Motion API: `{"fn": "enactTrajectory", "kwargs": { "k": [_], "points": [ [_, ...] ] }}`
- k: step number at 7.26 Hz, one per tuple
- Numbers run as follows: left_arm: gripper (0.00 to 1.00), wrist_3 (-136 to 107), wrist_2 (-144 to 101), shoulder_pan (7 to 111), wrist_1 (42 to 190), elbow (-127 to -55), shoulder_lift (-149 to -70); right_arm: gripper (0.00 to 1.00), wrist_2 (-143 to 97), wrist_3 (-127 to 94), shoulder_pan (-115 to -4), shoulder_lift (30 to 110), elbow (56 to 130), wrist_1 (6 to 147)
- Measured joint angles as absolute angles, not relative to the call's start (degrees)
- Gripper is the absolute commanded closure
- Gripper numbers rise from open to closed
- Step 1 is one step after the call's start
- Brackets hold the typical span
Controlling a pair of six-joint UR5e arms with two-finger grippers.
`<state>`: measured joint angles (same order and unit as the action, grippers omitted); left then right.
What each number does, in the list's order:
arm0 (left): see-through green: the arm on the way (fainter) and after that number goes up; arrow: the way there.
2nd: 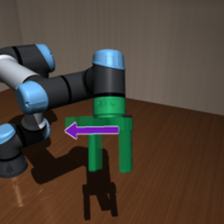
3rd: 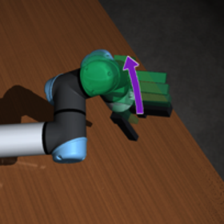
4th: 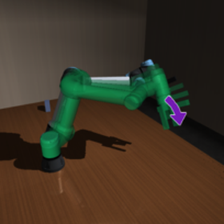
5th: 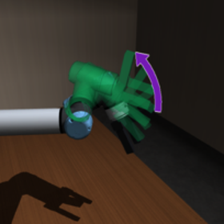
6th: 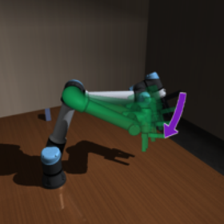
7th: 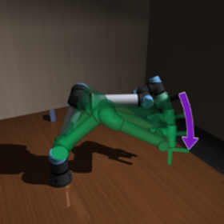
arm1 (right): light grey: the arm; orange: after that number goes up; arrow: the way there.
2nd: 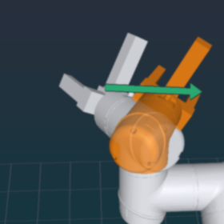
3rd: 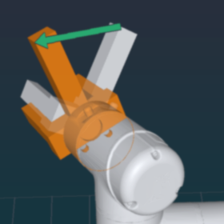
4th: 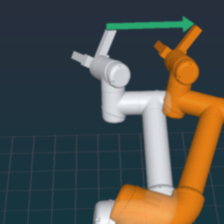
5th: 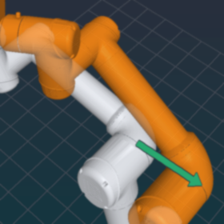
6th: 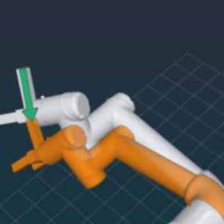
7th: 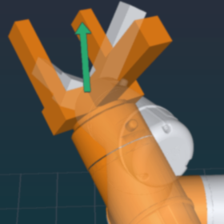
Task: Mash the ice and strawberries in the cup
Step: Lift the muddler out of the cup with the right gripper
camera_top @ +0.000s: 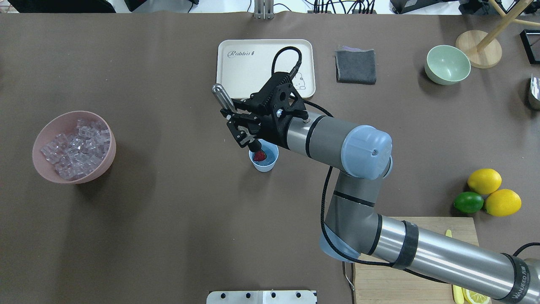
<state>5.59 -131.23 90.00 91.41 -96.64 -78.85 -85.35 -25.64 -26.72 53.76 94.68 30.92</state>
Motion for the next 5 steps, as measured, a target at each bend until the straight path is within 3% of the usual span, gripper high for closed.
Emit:
{"fn": "enactTrajectory", "kwargs": {
  "k": [5],
  "points": [
    [0.01,5.92,-131.47,89.92,91.41,-95.31,-78.84,1.00,-87.41,-42.66,-29.73,54.70,114.55,72.65]
  ]
}}
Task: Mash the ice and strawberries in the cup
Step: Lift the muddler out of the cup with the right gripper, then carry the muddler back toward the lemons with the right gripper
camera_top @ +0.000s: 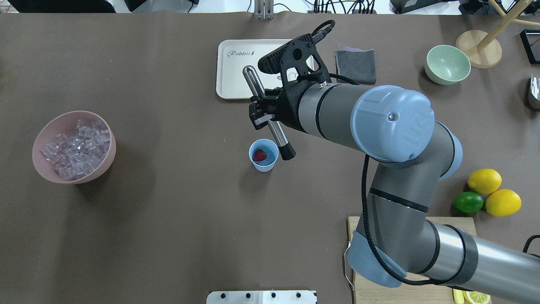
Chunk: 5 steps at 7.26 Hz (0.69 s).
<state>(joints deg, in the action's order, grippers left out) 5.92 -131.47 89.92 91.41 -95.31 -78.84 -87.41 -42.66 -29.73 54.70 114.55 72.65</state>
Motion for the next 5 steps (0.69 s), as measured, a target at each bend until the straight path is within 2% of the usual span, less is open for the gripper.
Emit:
{"fn": "enactTrajectory", "kwargs": {
  "k": [2,5],
  "points": [
    [0.01,5.99,-131.48,89.79,91.31,-94.90,-78.91,1.00,-97.20,-55.98,-33.98,56.98,116.15,81.29],
    [0.01,6.06,-131.51,89.65,91.10,-94.84,-78.92,1.00,-115.01,-59.40,-42.52,63.20,116.24,95.26]
  ]
}}
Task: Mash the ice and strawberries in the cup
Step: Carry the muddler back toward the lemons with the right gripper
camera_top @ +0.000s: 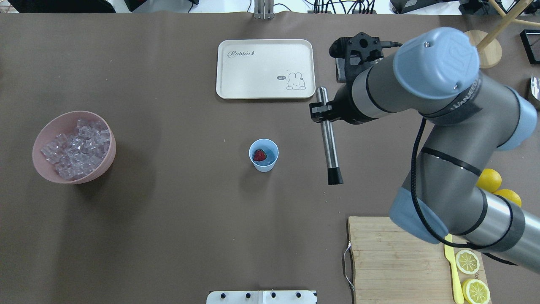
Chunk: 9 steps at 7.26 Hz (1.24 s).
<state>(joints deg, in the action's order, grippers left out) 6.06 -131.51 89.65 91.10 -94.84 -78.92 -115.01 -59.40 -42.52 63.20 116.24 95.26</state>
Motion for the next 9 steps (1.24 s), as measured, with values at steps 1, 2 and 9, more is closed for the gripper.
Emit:
{"fn": "enactTrajectory", "kwargs": {
  "k": [1,2,9],
  "points": [
    [0.01,6.06,-131.54,89.61,91.09,-94.84,-78.92,1.00,-118.84,-58.57,-44.70,65.73,115.52,98.08],
    [0.01,6.06,-131.56,89.55,91.11,-94.85,-78.93,1.00,-120.83,-55.90,-46.44,68.09,113.89,99.28],
    [0.01,6.15,-131.50,89.47,91.51,-95.03,-78.93,1.00,-125.62,-40.25,-52.62,76.39,99.15,90.62]
  ]
}}
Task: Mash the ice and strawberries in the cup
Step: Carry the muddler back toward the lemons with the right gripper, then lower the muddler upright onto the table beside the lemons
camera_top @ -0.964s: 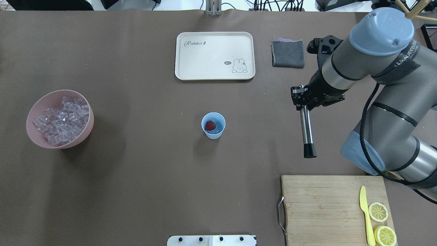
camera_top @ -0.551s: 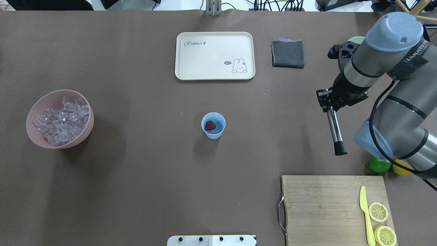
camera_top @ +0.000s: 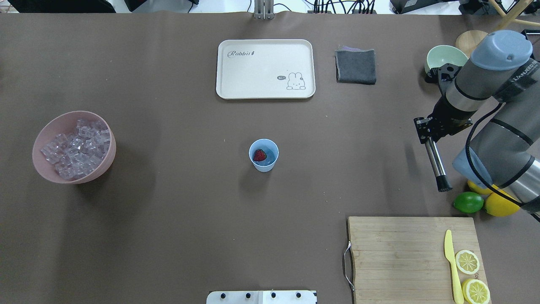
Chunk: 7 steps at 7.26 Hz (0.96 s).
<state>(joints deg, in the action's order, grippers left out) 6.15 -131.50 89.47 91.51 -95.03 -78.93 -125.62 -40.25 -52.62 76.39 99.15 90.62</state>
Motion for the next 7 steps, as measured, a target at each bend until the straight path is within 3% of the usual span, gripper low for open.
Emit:
{"fn": "enactTrajectory", "kwargs": {
  "k": [7],
  "points": [
    [0.01,6.15,-131.57,89.47,91.58,-95.34,-78.93,1.00,-123.63,-40.43,-52.56,76.90,91.54,82.25]
  ]
}}
